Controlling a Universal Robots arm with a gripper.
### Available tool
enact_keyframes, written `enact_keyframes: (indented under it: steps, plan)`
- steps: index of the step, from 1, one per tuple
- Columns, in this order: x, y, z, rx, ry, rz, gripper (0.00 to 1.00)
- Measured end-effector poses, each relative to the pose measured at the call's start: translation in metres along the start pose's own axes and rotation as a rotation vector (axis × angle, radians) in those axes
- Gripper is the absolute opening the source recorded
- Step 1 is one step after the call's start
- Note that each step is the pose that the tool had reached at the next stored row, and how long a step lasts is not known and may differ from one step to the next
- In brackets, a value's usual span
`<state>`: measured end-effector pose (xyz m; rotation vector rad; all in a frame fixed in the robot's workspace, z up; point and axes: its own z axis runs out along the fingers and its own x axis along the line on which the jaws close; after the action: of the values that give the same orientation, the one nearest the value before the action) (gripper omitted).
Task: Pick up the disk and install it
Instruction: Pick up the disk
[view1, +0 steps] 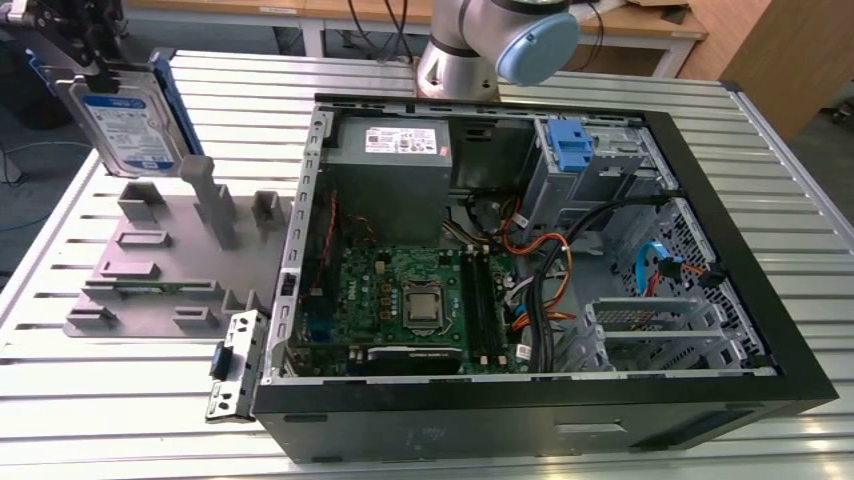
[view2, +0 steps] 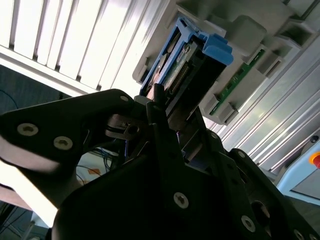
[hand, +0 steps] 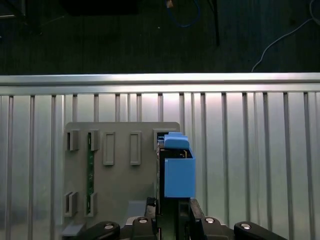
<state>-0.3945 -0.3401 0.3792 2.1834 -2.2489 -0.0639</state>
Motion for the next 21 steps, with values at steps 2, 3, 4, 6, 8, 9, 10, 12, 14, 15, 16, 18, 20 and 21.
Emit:
enact_keyframes:
  steps: [2,3,4,6,8,9,10,12,14,15,16,18,20,21]
  plan:
    - [-0.0001,0.0001,-0.004,-0.0001,0.0001,0.0,0.35]
    - [-0.0001,0.0002,-0.0056,-0.0001,0.0,0.0,0.35]
    - [-0.0002,0.0003,-0.0072,-0.0002,0.0001,0.0,0.35]
    - [-0.0003,0.0004,-0.0106,-0.0001,0.0,0.0,0.35]
    - [-0.0003,0.0005,-0.0141,-0.0001,0.0,0.0,0.35]
    - [-0.0004,0.0005,-0.0157,0.0,0.0,0.0,0.35]
    - [-0.0004,0.0006,-0.0169,-0.0001,0.0,0.0,0.35]
    - [-0.0005,0.0006,-0.019,-0.0001,0.0,0.0,0.35]
    - [-0.0006,0.0007,-0.0212,-0.0001,0.0001,0.0,0.35]
    - [-0.0007,0.0007,-0.0226,-0.0001,0.0,0.0,0.35]
    - [-0.0008,0.0008,-0.0239,-0.0001,0.0,0.0,0.35]
    - [-0.0009,0.0009,-0.0264,-0.0001,0.0,0.0,0.35]
    - [-0.0011,0.001,-0.0286,-0.0001,0.0,0.0,0.35]
    - [-0.0011,0.001,-0.0303,-0.0002,0.0001,0.0,0.35]
